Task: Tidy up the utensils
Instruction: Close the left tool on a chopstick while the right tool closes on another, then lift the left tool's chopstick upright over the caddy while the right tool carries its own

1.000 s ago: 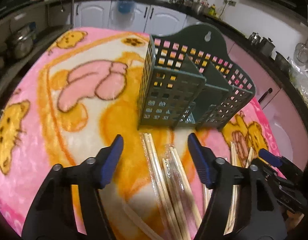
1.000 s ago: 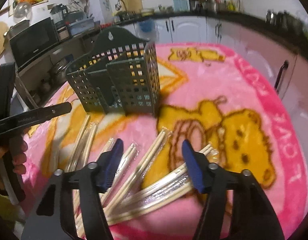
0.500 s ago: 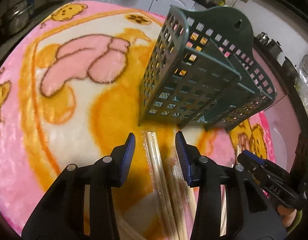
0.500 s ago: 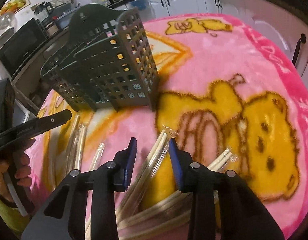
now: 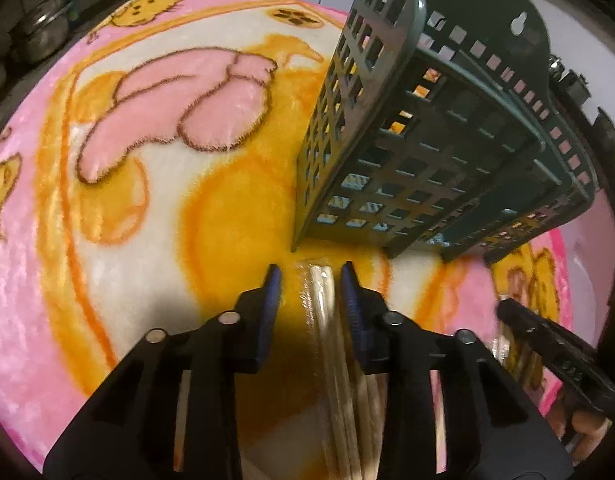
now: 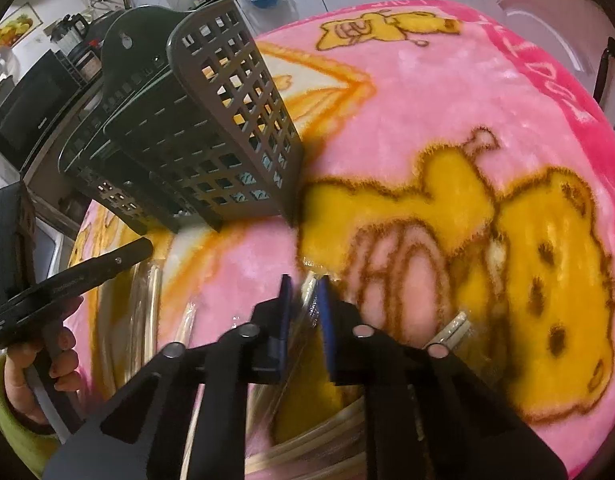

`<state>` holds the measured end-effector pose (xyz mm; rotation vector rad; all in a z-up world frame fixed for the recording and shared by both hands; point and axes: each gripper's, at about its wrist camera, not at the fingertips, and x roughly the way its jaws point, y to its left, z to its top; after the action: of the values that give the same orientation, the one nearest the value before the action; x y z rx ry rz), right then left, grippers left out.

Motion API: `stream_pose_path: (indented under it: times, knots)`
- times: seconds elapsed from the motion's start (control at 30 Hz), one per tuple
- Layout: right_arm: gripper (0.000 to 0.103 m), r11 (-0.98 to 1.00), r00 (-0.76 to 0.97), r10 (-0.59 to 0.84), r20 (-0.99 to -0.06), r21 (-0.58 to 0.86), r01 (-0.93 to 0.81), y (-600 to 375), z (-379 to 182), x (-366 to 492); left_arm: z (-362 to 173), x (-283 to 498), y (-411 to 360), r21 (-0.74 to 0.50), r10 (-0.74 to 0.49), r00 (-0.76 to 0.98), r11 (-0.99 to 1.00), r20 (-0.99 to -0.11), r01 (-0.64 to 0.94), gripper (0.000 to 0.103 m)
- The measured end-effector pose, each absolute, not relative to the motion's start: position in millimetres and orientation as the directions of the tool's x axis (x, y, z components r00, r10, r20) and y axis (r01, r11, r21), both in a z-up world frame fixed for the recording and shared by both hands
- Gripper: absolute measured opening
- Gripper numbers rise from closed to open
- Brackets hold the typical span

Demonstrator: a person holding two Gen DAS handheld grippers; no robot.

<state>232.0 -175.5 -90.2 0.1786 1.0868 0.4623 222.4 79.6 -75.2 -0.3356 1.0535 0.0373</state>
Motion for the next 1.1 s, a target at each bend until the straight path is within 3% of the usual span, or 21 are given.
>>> stream_pose_path:
  times: [0.23, 0.47, 1.1]
  knots:
    - [0.009, 0.869, 0.409, 0.49, -0.77, 0.392, -0.303, -175.2, -73.0, 227.8, -73.4, 225.6, 87.6, -0.248, -0.124, 0.5, 0.95, -0.857, -0.189, 0.006]
    - [0.008, 0.841, 0.464, 0.535, -0.706, 0.394, -0.37, -174.8, -38.5, 211.8, -35.1, 208.4, 86.5, -0.282, -0.155, 0.598, 0.951, -0.786, -0.125, 0.005]
    - [0.006, 0.824, 0.676, 0.565, -0.474, 0.274, -0.496, -180.6, 71.8, 174.5, 87.8, 172.0, 39.6, -0.22, -0.193, 0.786, 0.973, -0.587, 0.074, 0.003]
